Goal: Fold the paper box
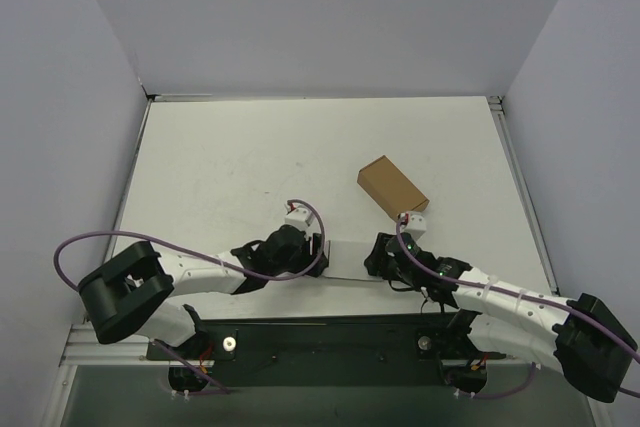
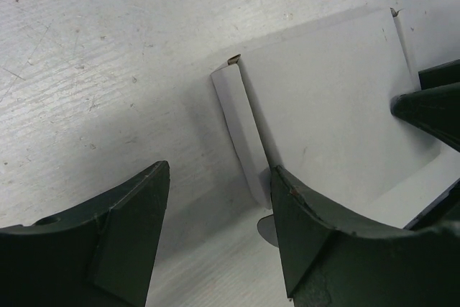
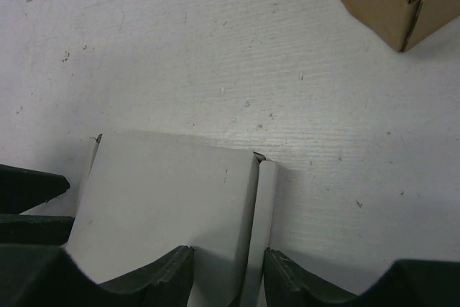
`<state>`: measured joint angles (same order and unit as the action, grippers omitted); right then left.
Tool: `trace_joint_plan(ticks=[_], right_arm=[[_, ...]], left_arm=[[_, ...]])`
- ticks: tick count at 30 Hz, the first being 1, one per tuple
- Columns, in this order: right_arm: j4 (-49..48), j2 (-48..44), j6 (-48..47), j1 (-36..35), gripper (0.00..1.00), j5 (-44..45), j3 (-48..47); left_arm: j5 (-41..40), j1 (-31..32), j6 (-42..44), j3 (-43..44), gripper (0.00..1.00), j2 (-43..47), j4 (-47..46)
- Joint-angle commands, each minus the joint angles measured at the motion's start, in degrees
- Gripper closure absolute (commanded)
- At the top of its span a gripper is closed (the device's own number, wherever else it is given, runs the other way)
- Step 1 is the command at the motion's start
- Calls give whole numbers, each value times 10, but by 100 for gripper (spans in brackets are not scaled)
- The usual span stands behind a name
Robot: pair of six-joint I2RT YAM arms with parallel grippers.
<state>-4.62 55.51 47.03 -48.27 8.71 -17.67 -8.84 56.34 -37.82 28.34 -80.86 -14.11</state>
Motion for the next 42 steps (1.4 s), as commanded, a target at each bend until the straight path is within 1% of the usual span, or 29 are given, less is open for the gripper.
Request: trace_joint_plan(ticks=[1, 3, 5, 6, 9, 11, 13, 14, 16, 17, 22, 25, 27, 31, 34, 37, 38, 39, 42], right_arm=[[1, 25, 5, 10, 62, -8, 28], [-1, 36, 10, 12, 66, -10, 36], [-4, 43, 11, 13, 69, -8, 40], [-5, 47, 12, 13, 72, -7, 42], [-8, 61, 13, 16, 76, -6, 47], [-13, 71, 15, 16, 83, -7, 51], [-18, 76, 18, 17, 87, -9, 54], [-23, 79, 18, 17, 90, -11, 56], [-26, 83, 18, 19, 94, -12, 59], [-28, 87, 18, 20, 100, -14, 61], [-32, 89, 18, 26, 100, -21, 65], [-35, 87, 17, 27, 100, -23, 66], [-36, 89, 16, 28, 100, -25, 66], [-42, 96, 17, 30, 100, -29, 69], [-43, 94, 18, 30, 100, -32, 70], [-42, 89, 18, 32, 100, -33, 71], [-39, 87, 18, 32, 100, -33, 71], [-39, 85, 18, 32, 100, -33, 71], [-36, 83, 17, 34, 100, -33, 71]], left_arm=[[17, -6, -12, -12, 32, -16, -76], [19, -7, -11, -14, 32, -21, -82], [19, -8, -14, -17, 33, -24, -89], [19, -8, -15, -20, 33, -23, -92], [9, -8, -17, -26, 33, -9, -92], [-11, -11, -27, -30, 33, 10, -71], [-21, -15, -36, -42, 32, 31, -67], [-29, -16, -40, -46, 32, 38, -67], [-39, -16, -45, -53, 32, 61, -63], [-49, -16, -47, -54, 32, 69, -58], [-66, -18, -60, -64, 30, 119, -47], [-60, -18, -56, -72, 26, 132, -64], [-44, -26, -52, -71, 25, 124, -74], [-4, -30, -45, -57, 26, 70, -107], [9, -31, -46, -50, 28, 33, -130], [19, -35, -48, -51, 32, 7, -157], [25, -36, -47, -52, 35, 2, -161], [25, -37, -45, -54, 40, -3, -165], [25, -35, -40, -66, 46, -25, -163]])
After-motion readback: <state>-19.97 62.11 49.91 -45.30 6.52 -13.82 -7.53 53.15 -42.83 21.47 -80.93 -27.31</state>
